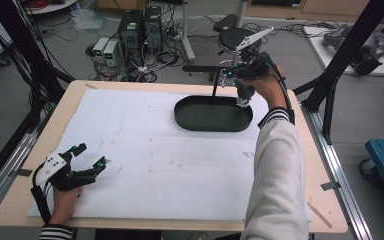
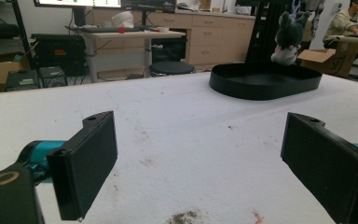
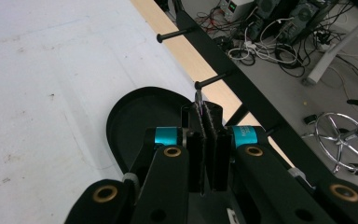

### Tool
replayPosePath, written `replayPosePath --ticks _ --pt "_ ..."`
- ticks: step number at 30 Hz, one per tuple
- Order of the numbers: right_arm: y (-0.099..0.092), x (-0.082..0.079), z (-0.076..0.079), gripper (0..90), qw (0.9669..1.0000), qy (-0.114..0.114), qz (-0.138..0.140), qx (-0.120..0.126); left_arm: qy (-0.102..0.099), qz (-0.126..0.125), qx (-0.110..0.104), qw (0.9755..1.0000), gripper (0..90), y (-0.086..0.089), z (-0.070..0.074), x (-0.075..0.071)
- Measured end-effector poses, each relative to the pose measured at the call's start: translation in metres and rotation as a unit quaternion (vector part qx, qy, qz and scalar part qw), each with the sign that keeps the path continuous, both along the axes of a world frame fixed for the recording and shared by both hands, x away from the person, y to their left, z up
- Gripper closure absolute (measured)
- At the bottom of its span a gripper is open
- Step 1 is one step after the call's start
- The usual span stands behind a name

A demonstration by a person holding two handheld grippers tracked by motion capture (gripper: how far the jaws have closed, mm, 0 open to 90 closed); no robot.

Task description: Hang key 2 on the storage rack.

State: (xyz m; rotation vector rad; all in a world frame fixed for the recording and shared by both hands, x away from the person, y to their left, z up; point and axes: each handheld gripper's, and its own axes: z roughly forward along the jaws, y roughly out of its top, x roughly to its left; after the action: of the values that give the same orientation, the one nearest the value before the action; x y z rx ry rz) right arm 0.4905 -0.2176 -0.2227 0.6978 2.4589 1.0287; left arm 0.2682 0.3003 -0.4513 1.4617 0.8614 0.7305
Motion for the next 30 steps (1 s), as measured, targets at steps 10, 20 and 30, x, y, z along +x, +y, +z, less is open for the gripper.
replayPosePath --ticks 10,20,30 --pt "-0.007 0.01 -0.009 88.7 0.9997 0.018 -0.01 -0.01 0.0 0.0 0.0 1.0 11.2 0.0 0.0 0.0" --pt "-0.012 0.02 -0.019 88.7 0.9991 0.029 -0.014 -0.028 0.0 0.001 -0.001 1.0 11.2 -0.001 0.0 0.001" --pt "-0.014 0.028 -0.026 88.7 0.9988 0.035 -0.012 -0.034 0.002 0.001 -0.001 1.0 11.2 -0.001 0.0 0.001"
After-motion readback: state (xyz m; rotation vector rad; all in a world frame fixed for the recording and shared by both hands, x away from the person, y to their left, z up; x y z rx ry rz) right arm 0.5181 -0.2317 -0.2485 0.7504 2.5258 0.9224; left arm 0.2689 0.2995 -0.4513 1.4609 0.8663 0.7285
